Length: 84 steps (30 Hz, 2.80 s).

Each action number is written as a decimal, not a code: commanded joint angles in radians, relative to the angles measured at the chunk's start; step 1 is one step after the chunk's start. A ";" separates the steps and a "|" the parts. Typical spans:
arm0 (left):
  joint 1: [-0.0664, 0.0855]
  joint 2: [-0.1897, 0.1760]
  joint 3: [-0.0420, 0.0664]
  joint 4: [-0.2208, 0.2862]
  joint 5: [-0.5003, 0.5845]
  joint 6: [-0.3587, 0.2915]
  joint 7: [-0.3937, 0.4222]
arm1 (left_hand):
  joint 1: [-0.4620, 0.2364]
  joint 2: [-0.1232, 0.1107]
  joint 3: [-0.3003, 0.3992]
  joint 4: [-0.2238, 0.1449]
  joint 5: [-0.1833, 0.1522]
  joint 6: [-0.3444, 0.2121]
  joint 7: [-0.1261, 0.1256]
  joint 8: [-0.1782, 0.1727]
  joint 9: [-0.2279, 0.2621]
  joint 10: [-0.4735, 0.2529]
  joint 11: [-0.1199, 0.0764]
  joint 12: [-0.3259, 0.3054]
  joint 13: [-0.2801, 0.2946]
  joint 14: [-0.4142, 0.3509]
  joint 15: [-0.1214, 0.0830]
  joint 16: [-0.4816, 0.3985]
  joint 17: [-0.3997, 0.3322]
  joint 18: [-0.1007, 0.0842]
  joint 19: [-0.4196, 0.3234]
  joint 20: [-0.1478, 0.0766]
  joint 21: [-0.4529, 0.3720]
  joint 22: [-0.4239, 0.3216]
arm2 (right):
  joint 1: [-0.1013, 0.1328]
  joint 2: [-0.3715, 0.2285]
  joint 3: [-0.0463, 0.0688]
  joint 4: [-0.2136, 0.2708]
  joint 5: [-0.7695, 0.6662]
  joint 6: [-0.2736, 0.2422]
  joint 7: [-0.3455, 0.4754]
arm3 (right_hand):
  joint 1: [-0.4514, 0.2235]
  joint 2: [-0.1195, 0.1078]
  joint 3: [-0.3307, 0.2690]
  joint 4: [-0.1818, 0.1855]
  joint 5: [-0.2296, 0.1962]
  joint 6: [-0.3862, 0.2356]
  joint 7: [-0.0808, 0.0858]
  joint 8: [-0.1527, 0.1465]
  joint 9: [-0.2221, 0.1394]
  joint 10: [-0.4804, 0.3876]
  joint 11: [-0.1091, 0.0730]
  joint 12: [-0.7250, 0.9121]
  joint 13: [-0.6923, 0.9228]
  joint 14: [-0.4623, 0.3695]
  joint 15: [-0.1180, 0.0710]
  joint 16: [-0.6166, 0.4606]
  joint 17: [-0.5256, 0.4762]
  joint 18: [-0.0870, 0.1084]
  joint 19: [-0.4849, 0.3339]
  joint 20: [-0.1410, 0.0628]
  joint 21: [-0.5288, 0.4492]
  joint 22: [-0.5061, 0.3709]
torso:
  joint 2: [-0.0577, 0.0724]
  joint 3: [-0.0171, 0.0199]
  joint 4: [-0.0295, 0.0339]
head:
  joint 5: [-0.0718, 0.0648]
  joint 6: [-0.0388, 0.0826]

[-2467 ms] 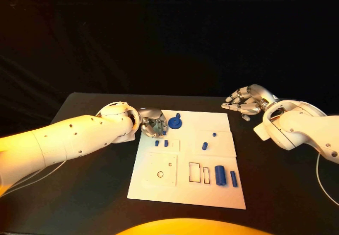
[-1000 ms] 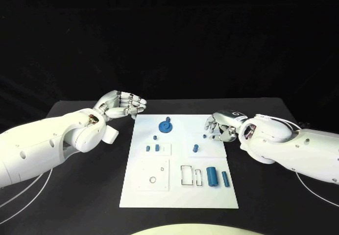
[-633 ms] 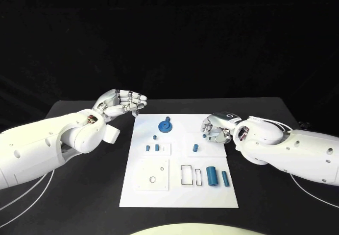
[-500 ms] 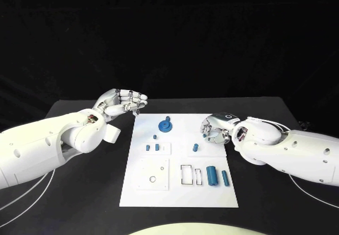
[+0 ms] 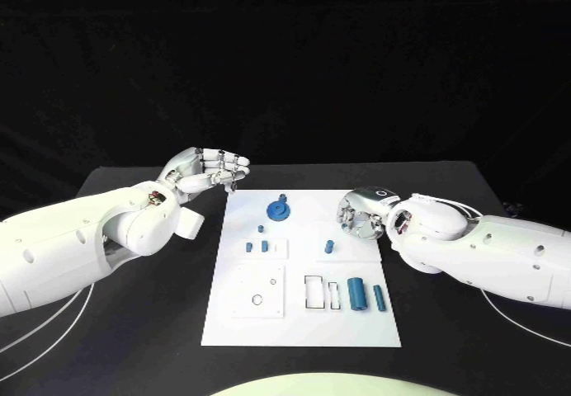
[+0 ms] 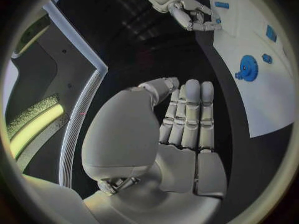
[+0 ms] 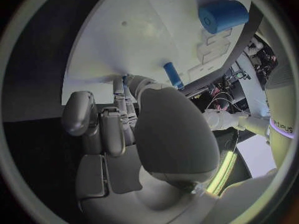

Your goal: Assemble the parts on the task board

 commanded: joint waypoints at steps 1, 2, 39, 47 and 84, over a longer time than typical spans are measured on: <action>0.002 0.000 0.001 0.004 0.006 0.006 0.005 | -0.003 0.010 -0.004 -0.002 0.000 -0.004 0.002 -0.003 -0.002 -0.007 -0.003 -0.006 -0.001 -0.001 0.004 -0.006 -0.001 0.016 0.001 0.004 -0.004 -0.001 | -0.010 0.007 -0.004 -0.008 -0.015 0.047 -0.015 | -0.011 0.003 0.017 -0.008 -0.001 0.011 0.001 0.008 0.005 0.011 -0.002 -0.004 0.003 0.049 -0.006 0.004 0.003 -0.016 0.005 -0.006 0.005 0.070 | -0.001 0.0006 -0.0006 | 0.000 -0.003; 0.002 0.000 0.001 0.005 0.005 0.006 0.004 | -0.003 0.011 -0.004 -0.002 0.000 -0.004 0.002 -0.003 -0.002 -0.007 -0.003 -0.006 -0.001 -0.002 0.004 -0.006 -0.001 0.016 0.001 0.004 -0.004 -0.001 | -0.012 0.008 -0.004 -0.009 -0.018 0.052 -0.019 | -0.014 0.004 0.020 -0.011 -0.001 0.015 0.001 0.010 0.006 0.015 -0.002 -0.005 0.004 0.049 -0.007 0.004 0.002 -0.016 0.005 -0.006 0.007 0.071 | -0.001 0.0006 -0.0007 | 0.000 -0.004; 0.002 -0.003 0.001 0.015 -0.015 0.018 -0.020 | -0.005 0.015 -0.006 -0.004 0.003 -0.011 0.006 -0.007 -0.004 -0.018 0.001 -0.005 -0.002 -0.011 0.008 -0.013 -0.003 0.015 -0.002 0.007 -0.011 -0.005 | -0.020 -0.012 -0.003 0.047 -0.088 -0.100 -0.065 | -0.119 0.047 0.204 -0.197 -0.002 0.060 -0.010 0.037 0.092 0.099 -0.014 -0.096 0.013 0.045 -0.020 -0.012 -0.033 -0.021 0.014 -0.021 0.042 0.113 | -0.002 0.0001 -0.0013 | -0.007 -0.007; 0.002 -0.003 0.001 0.015 -0.014 0.016 -0.022 | -0.012 0.016 -0.009 -0.001 0.004 -0.021 0.009 -0.011 -0.006 -0.030 0.005 -0.006 -0.003 -0.015 0.011 -0.016 -0.004 0.015 -0.005 0.010 -0.017 -0.010 | -0.008 -0.035 0.001 0.081 -0.074 -0.121 -0.065 | -0.121 0.047 0.205 -0.198 -0.002 0.060 -0.010 0.037 0.093 0.099 -0.013 -0.097 0.013 0.045 -0.020 -0.010 -0.031 -0.021 0.015 -0.021 0.044 0.114 | -0.003 -0.0006 -0.0020 | -0.008 -0.004; 0.001 0.024 0.000 0.014 -0.008 0.013 -0.021 | -0.012 0.016 -0.011 -0.003 0.005 -0.031 0.012 -0.015 -0.008 -0.043 0.008 -0.006 -0.004 -0.019 0.013 -0.018 -0.005 0.015 -0.006 0.012 -0.022 -0.013 | -0.066 0.066 0.000 0.299 -0.032 -0.139 -0.039 | -0.127 0.046 0.210 -0.205 -0.003 0.059 -0.009 0.036 0.097 0.100 -0.013 -0.101 0.013 0.045 -0.020 -0.011 -0.032 -0.020 0.013 -0.021 0.037 0.113 | -0.001 -0.0022 -0.0005 | 0.089 -0.016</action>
